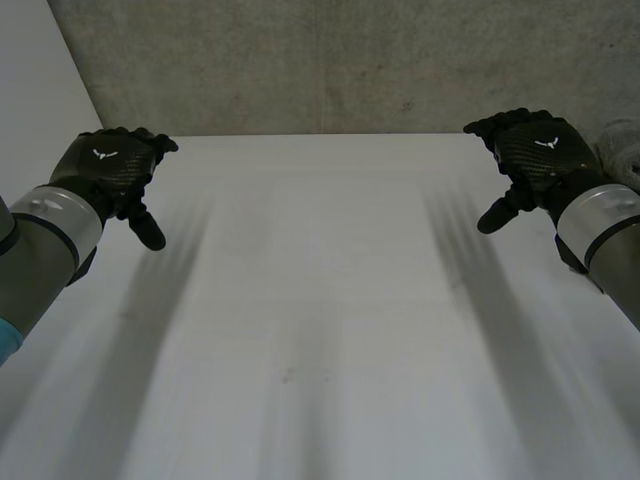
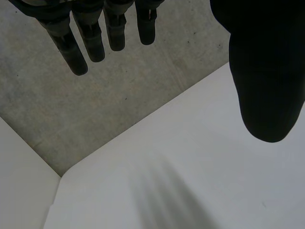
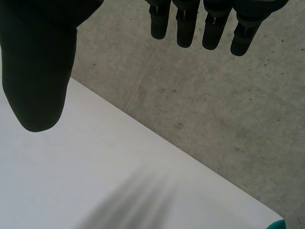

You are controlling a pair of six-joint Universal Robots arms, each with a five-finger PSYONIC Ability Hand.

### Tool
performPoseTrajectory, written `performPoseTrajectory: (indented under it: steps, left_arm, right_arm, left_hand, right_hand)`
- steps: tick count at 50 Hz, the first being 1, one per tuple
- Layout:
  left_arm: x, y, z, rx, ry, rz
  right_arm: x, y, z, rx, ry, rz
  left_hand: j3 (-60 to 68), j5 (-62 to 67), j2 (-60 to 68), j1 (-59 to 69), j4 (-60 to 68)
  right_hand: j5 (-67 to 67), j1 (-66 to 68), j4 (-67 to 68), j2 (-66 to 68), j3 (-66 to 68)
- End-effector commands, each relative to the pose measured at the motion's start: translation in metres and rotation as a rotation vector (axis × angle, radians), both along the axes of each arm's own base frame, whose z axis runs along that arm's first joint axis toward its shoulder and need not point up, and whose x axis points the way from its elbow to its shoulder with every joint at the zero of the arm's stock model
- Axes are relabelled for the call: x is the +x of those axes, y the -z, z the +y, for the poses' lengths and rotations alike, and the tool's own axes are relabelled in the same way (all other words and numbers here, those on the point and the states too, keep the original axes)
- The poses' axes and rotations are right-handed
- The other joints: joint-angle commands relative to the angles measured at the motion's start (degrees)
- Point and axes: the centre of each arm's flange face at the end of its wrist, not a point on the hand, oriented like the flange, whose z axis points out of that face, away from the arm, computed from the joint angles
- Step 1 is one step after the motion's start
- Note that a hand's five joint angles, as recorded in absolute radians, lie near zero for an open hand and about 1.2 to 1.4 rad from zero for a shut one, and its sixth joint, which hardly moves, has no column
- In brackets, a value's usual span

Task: Fold the laundry.

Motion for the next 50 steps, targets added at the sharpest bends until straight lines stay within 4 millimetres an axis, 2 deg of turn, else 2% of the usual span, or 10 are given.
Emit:
performPoseTrajectory:
  steps: [1, 5, 13, 18, 25, 30, 39, 50]
  left_arm:
    - [0.001, 0.001, 0.000, 0.004, -0.002, -0.001]
    - [0.003, 0.001, 0.001, 0.006, -0.011, -0.002]
    - [0.006, -0.003, 0.006, -0.004, -0.013, 0.001]
    - [0.008, -0.009, 0.012, -0.014, -0.016, 0.004]
    - [0.011, -0.018, 0.021, -0.006, -0.019, 0.005]
    - [0.013, -0.022, 0.025, -0.008, -0.025, 0.014]
    - [0.010, -0.039, 0.029, -0.076, -0.016, 0.041]
    - [0.008, -0.038, 0.034, -0.076, -0.006, 0.043]
  right_arm:
    - [-0.001, -0.003, 0.000, -0.008, 0.003, -0.005]
    - [-0.003, -0.012, 0.000, -0.039, 0.008, -0.020]
    - [-0.007, -0.043, 0.004, -0.127, 0.014, -0.129]
    - [-0.008, -0.062, 0.014, -0.152, 0.002, -0.183]
    - [-0.007, -0.074, 0.032, -0.124, -0.008, -0.179]
    - [-0.005, -0.069, 0.037, -0.098, -0.012, -0.169]
    - [-0.003, -0.038, 0.029, -0.002, 0.012, -0.103]
    - [0.001, -0.021, 0.026, 0.024, 0.033, -0.057]
  left_hand:
    - [-1.94, -2.61, -1.71, -0.28, -1.56]
    - [-1.94, -2.61, -1.71, -0.28, -1.56]
    - [-1.94, -2.61, -1.71, -0.28, -1.56]
    - [-1.94, -2.61, -1.71, -0.28, -1.56]
    - [-1.94, -2.61, -1.71, -0.28, -1.56]
    - [-1.94, -2.61, -1.71, -0.28, -1.56]
    - [-1.94, -2.61, -1.71, -0.28, -1.56]
    - [-1.94, -2.61, -1.71, -0.28, -1.56]
  right_hand:
    - [-2.74, -3.06, -1.52, -1.93, -1.65]
    - [-2.74, -3.06, -1.52, -1.93, -1.65]
    - [-2.74, -3.06, -1.52, -1.93, -1.65]
    - [-2.74, -3.06, -1.52, -1.93, -1.65]
    - [-2.74, -3.06, -1.52, -1.93, -1.65]
    - [-2.74, -3.06, -1.52, -1.93, -1.65]
    - [-2.74, -3.06, -1.52, -1.93, -1.65]
    - [-2.74, -3.06, -1.52, -1.93, -1.65]
